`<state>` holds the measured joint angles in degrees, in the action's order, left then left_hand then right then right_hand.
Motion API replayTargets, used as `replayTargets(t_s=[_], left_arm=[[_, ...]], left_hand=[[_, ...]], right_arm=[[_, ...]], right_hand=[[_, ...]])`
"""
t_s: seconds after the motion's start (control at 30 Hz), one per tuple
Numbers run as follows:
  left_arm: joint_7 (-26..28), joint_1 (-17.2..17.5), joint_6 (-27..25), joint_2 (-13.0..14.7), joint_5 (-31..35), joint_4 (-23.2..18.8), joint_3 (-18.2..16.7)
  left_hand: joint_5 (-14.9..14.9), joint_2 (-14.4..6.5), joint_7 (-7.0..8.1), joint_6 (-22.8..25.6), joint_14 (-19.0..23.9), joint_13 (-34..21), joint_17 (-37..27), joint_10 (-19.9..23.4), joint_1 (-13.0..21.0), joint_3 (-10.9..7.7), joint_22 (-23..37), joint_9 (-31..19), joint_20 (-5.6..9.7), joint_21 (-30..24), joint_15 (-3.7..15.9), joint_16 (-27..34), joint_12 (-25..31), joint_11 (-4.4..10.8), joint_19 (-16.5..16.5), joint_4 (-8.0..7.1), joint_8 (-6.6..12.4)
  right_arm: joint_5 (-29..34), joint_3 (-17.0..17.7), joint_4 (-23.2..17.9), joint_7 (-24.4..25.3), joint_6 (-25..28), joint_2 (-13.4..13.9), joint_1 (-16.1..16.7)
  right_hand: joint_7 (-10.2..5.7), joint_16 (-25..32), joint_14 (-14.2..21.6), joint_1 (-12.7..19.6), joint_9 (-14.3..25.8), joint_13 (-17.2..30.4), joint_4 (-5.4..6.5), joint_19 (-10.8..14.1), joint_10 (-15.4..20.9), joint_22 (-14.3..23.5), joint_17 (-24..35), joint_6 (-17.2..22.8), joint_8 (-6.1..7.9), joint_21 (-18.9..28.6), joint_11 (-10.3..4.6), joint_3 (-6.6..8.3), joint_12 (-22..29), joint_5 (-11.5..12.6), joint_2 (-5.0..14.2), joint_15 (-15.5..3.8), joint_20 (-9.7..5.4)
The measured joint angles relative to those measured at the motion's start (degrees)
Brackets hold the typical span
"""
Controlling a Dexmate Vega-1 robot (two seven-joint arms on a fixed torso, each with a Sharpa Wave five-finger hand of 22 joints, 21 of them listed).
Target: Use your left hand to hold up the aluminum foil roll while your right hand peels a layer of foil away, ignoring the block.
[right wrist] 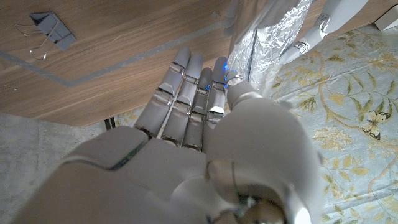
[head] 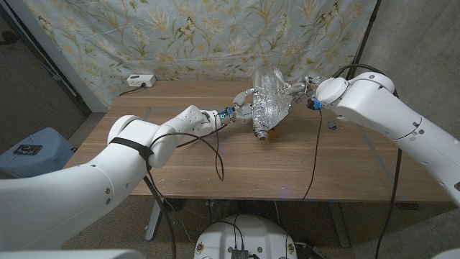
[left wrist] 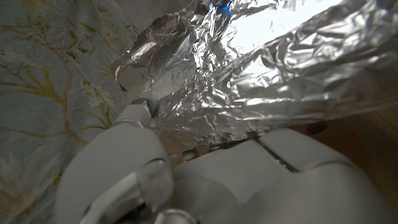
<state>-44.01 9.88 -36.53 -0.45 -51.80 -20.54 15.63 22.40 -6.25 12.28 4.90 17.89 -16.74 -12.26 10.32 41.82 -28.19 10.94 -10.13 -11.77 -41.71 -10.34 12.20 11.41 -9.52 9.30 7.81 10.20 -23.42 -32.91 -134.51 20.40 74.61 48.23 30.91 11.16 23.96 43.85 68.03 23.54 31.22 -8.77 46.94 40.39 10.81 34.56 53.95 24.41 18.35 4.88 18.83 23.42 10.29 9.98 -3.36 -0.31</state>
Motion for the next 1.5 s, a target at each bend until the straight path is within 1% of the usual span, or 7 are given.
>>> replayTargets(t_s=[0.3, 0.63, 0.7, 0.83, 0.9, 1.03, 1.5], left_arm=[[-0.05, 0.39, -1.24, -0.09, -0.42, -0.42, -0.34], [0.4, 0.72, -2.27, -0.23, -1.46, -0.5, -0.96], [0.44, 0.82, -2.44, -0.24, -1.56, -0.52, -1.03], [0.48, 0.94, -2.61, -0.24, -1.77, -0.6, -1.2], [0.5, 1.02, -2.74, -0.24, -1.95, -0.62, -1.25], [0.54, 1.15, -2.97, -0.24, -2.27, -0.74, -1.31], [0.65, 1.76, -3.99, -0.25, -3.2, -1.3, -1.59]], left_hand=[[0.0, 0.0, 0.0, 0.0, 0.0, 0.26, 0.0, 0.0, 0.0, 0.0, 0.0, 0.0, 0.0, 0.0, 0.0, 0.0, 0.0, 0.0, 0.0, 0.0, 0.0], [0.0, 0.0, 0.0, 0.0, 0.23, 0.3, 0.29, 0.22, 0.0, 0.0, 0.0, 0.0, 0.0, 0.0, 0.22, 0.0, 0.29, 0.22, 0.0, 0.0, 0.0], [0.0, 0.0, 0.0, 0.0, 0.22, 0.52, 0.28, 0.22, 0.0, 0.25, 0.0, 0.0, 0.0, 0.0, 0.22, 0.0, 0.29, 0.22, 0.0, 0.26, 0.0], [-0.45, 0.0, 0.0, 0.0, 0.22, 0.55, 0.28, 0.24, 0.0, -0.03, 0.0, 0.0, 0.0, 0.0, 0.22, 0.0, 0.29, 0.23, 0.0, 0.51, 0.0], [-0.45, 0.0, 0.0, 0.0, 0.22, 0.55, 0.28, 0.54, 0.0, -0.03, 0.0, 0.0, 0.0, 0.0, 0.22, 0.0, 0.29, 0.53, 0.0, 0.51, 0.0], [-0.45, 0.0, 0.0, 0.0, 0.22, 0.55, 0.28, 0.54, 0.0, -0.03, 0.0, 0.0, 0.07, 0.0, 0.22, 0.0, 0.29, 0.53, 0.07, 0.51, 0.0], [-0.45, 0.22, 0.0, 0.0, 0.22, 0.79, 0.27, 0.53, -0.22, -0.03, 0.0, 0.0, -0.01, 0.0, 0.21, 0.0, 0.29, 0.52, 0.43, 0.5, 0.0]], right_arm=[[-0.78, 1.99, -1.08, 0.58, 0.61, 0.76, 1.3], [-1.65, 2.77, -1.49, 0.56, 1.27, 1.59, 1.2], [-1.77, 2.94, -1.53, 0.51, 1.35, 1.75, 1.11], [-2.01, 3.11, -1.59, 0.42, 1.44, 1.98, 1.07], [-2.11, 3.38, -1.66, 0.41, 1.49, 2.2, 1.03], [-2.31, 3.89, -1.87, 0.39, 1.59, 2.55, 1.02], [-3.06, 5.59, -2.72, 0.63, 2.26, 3.5, 1.62]], right_hand=[[0.0, 0.0, 0.09, 0.29, 0.01, 0.0, 0.0, 0.0, -0.01, 0.0, 0.11, 0.0, -0.03, 0.0, 0.0, -0.01, 0.0, 0.0, -0.3, 0.1, 0.0], [-0.01, 0.0, 0.08, 0.37, 0.37, 0.27, 0.01, -0.01, -0.01, -0.01, 0.38, 0.0, -0.06, 0.0, -0.01, -0.01, 0.0, -0.01, -0.22, 0.12, 0.0], [-0.01, 0.0, 0.08, 0.46, 0.37, 0.27, 0.01, 0.0, -0.01, -0.01, 0.38, -0.01, -0.11, 0.0, -0.01, -0.01, 0.0, -0.17, -0.14, 0.12, 0.0], [-0.01, -0.26, 0.08, 0.54, 0.37, 0.27, 0.01, 0.0, -0.01, -0.01, 0.38, -0.01, -0.11, 0.0, -0.01, -0.02, 0.0, -0.17, -0.06, 0.13, 0.0], [-0.01, -0.27, 0.08, 0.64, 0.37, 0.26, 0.0, -0.01, -0.01, -0.01, 0.38, -0.01, -0.11, 0.0, -0.01, -0.01, 0.0, -0.17, -0.02, 0.14, 0.0], [-0.01, -0.27, -0.01, 1.06, 0.37, 0.26, -0.24, -0.34, -0.03, -0.01, 0.64, -0.01, -0.12, 0.0, 0.0, 0.23, 0.0, -0.18, -0.15, 0.06, -0.32], [-0.01, -0.27, -0.15, 1.06, 0.55, 0.26, -0.24, -0.54, -0.22, -0.02, 0.87, -0.01, -0.12, 0.3, 0.01, 0.23, 0.0, -0.21, -0.16, 0.12, -0.1]])
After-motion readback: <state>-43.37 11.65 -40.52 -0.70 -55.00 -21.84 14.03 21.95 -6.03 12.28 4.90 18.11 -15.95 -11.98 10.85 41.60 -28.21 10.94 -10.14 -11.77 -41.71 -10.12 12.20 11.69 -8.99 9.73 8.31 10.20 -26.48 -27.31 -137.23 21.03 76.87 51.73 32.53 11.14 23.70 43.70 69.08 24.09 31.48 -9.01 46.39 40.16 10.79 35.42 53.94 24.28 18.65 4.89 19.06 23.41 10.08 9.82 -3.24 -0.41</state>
